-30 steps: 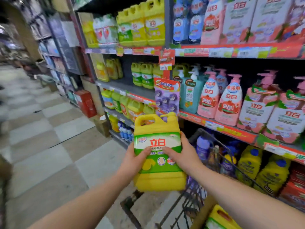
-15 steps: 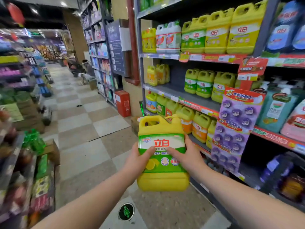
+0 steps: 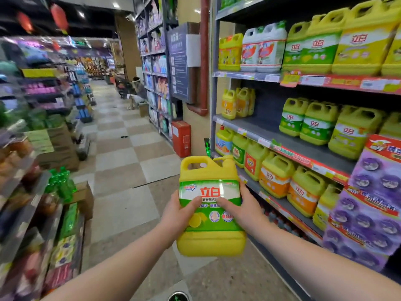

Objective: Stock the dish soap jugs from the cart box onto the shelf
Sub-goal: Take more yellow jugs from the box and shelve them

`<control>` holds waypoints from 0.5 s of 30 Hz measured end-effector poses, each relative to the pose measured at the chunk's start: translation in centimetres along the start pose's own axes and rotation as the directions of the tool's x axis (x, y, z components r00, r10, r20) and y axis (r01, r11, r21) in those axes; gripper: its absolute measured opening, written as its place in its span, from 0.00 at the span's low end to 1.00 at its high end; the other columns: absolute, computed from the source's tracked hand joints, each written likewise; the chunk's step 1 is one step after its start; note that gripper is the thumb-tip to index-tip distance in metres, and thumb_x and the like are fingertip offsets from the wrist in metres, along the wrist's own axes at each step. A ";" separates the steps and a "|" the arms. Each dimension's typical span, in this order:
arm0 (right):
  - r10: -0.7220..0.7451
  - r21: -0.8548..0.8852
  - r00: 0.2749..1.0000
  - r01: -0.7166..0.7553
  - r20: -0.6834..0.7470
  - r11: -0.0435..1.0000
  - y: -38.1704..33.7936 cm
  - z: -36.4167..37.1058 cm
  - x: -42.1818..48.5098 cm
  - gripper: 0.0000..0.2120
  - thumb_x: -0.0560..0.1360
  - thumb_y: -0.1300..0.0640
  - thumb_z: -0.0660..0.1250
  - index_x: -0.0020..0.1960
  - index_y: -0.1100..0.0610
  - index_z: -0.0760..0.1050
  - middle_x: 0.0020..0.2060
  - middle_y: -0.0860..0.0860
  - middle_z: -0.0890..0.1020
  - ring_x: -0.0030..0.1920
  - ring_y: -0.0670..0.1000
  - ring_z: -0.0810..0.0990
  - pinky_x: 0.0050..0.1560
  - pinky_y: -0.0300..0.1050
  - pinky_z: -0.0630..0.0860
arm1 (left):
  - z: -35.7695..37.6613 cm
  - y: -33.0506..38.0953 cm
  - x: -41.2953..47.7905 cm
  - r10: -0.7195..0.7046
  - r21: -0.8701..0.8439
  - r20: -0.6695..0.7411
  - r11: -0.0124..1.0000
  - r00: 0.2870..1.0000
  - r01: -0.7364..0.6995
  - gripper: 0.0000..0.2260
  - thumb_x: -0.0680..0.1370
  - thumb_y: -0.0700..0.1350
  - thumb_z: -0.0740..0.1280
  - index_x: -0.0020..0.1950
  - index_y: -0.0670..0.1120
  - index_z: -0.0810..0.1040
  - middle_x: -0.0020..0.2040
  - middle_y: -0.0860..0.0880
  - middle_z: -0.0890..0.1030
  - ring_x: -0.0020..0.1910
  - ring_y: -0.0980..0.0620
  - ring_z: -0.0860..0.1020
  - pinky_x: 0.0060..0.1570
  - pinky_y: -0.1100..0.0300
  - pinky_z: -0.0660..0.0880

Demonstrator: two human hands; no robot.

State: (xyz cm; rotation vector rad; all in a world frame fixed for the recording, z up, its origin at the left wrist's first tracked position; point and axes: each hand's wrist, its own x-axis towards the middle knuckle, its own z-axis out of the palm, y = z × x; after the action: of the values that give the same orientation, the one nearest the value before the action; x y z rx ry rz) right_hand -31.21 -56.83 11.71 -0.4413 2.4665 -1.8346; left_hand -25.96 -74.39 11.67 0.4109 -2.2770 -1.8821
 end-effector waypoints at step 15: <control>-0.024 0.059 0.998 0.027 -0.050 0.998 2.5 -3.6 24.9 0.25 0.68 0.51 0.75 0.59 0.41 0.67 0.48 0.35 0.79 0.42 0.30 0.79 0.34 0.25 0.73 | 5.0 5.3 24.5 0.048 0.021 0.037 0.999 0.998 -0.048 0.18 0.75 0.52 0.68 0.62 0.49 0.72 0.56 0.48 0.81 0.52 0.49 0.81 0.54 0.49 0.78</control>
State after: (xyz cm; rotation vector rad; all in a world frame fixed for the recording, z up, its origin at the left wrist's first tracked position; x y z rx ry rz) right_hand -56.28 -58.96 13.93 -0.4319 2.4407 -1.9459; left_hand -51.29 -76.39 14.63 0.3249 -2.3106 -1.8583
